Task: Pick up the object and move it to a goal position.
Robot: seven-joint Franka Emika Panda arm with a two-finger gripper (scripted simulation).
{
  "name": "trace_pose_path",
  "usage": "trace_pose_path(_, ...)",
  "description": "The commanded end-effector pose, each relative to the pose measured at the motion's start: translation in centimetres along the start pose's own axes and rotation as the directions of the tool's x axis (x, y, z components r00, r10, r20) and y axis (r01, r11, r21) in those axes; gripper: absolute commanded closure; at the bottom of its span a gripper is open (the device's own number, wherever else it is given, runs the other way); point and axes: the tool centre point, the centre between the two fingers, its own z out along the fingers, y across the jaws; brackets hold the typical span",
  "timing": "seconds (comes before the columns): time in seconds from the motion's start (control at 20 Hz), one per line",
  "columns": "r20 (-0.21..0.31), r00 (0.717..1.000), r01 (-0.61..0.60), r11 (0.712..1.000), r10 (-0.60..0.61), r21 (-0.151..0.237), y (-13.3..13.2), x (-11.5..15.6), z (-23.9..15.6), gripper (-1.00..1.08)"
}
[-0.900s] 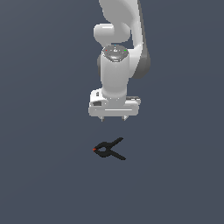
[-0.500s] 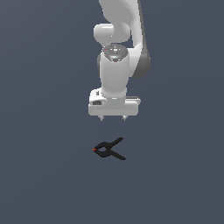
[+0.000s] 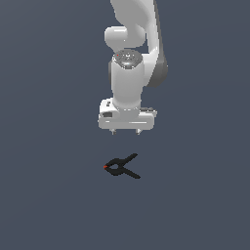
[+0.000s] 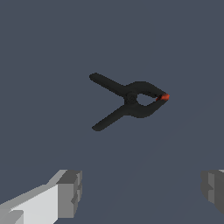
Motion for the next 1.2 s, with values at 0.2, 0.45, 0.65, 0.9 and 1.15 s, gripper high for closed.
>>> trace_pose_path(0.2, 0.004, 0.997, -0.072, 0.997, 0.072, 0.003, 0.1, 0.4, 0.5, -0.92)
trace_pose_path(0.45, 0.009, 0.986, -0.169, 0.986, 0.169, 0.006, 0.2, 1.0, 1.2, -0.92)
trace_pose_path(0.65, 0.015, 0.963, -0.271, 0.963, 0.27, 0.008, 0.4, 1.6, 2.0, -0.92)
trace_pose_path(0.9, 0.023, 0.912, -0.409, 0.912, 0.409, 0.007, 0.6, 2.4, 3.1, -0.92)
trace_pose_path(1.15, 0.029, 0.843, -0.538, 0.843, 0.538, 0.004, 0.8, 3.1, 4.2, -0.92)
